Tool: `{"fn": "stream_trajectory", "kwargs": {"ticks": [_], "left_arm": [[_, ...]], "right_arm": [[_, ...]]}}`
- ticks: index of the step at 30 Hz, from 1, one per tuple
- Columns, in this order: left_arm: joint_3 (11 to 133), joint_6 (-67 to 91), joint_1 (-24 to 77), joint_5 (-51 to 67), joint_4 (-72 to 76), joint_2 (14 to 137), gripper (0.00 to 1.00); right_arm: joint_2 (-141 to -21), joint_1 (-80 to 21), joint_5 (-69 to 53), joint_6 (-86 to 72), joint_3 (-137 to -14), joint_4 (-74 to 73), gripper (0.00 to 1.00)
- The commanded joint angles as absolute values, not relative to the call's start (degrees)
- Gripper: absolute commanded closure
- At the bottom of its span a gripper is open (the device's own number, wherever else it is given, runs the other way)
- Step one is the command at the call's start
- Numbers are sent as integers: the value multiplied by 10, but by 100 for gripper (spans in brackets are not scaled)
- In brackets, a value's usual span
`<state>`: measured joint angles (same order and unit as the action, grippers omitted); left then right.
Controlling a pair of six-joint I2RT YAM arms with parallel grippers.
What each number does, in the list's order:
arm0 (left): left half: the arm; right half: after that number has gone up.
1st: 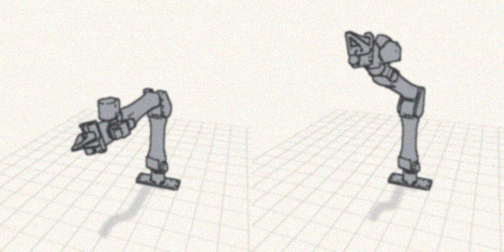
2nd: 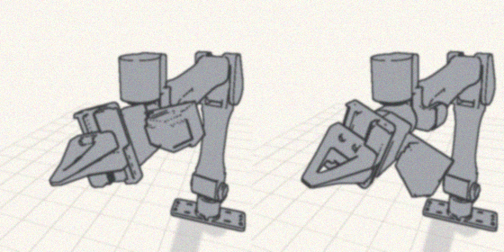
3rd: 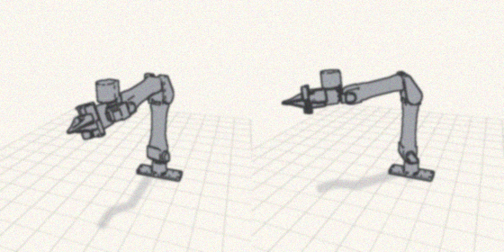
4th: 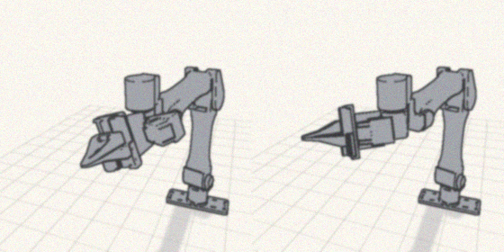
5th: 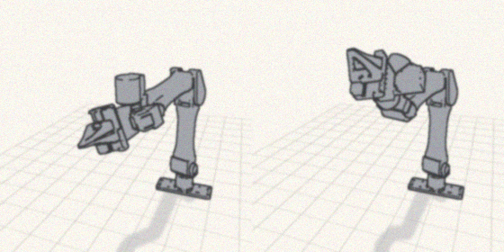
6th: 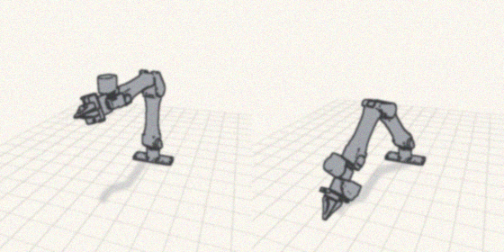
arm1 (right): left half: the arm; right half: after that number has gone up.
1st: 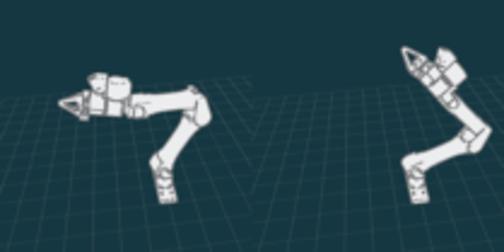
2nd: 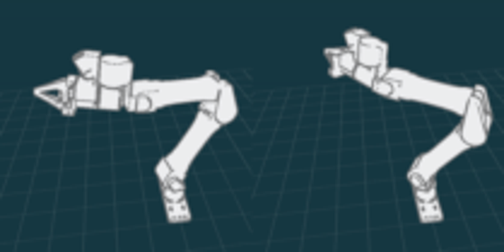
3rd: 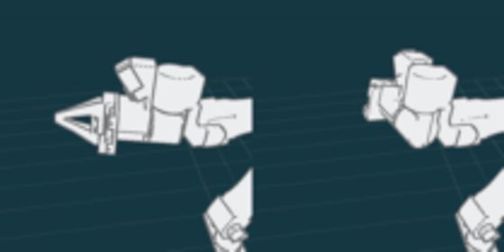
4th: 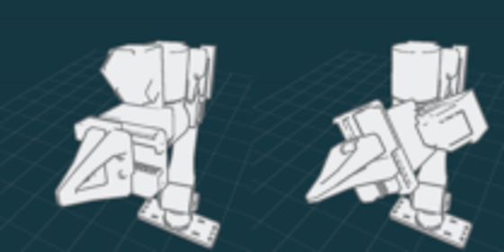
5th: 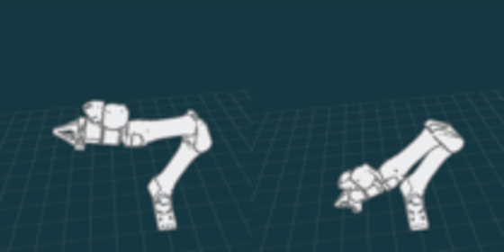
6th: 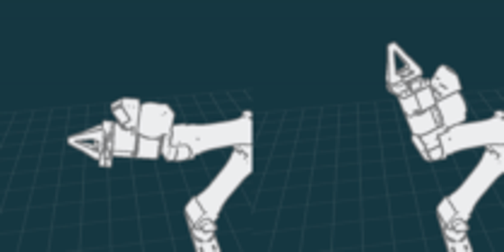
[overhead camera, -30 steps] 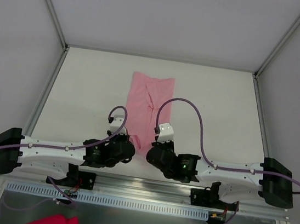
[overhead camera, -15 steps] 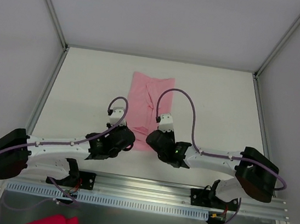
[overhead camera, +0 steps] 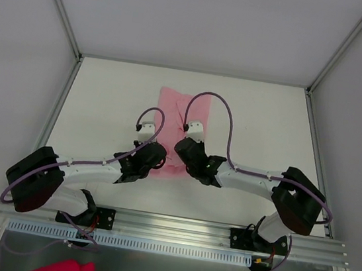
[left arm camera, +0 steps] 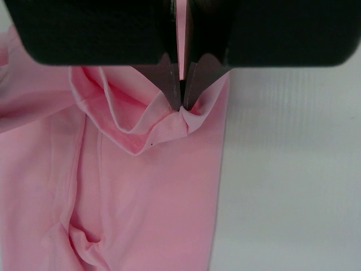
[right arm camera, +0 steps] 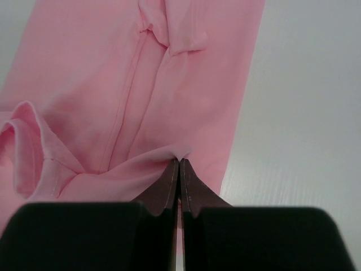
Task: Fold and stack the t-shirts
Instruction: Fold the folded rectangular tshirt in 1/3 of the way
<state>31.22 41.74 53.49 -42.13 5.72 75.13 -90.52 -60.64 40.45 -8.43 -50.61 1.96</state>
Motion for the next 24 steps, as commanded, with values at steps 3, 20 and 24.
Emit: {"fn": "stream_trajectory", "kwargs": {"ticks": [3, 20, 24], "left_arm": [[343, 381, 518, -404, 102, 758, 100], [393, 352, 472, -384, 116, 820, 100], [406, 345, 464, -381, 120, 831, 100]], "right_arm": [[-909, -597, 399, -66, -535, 33, 99], [-946, -535, 396, -51, -538, 51, 99], [-947, -520, 390, -44, -544, 54, 99]]}}
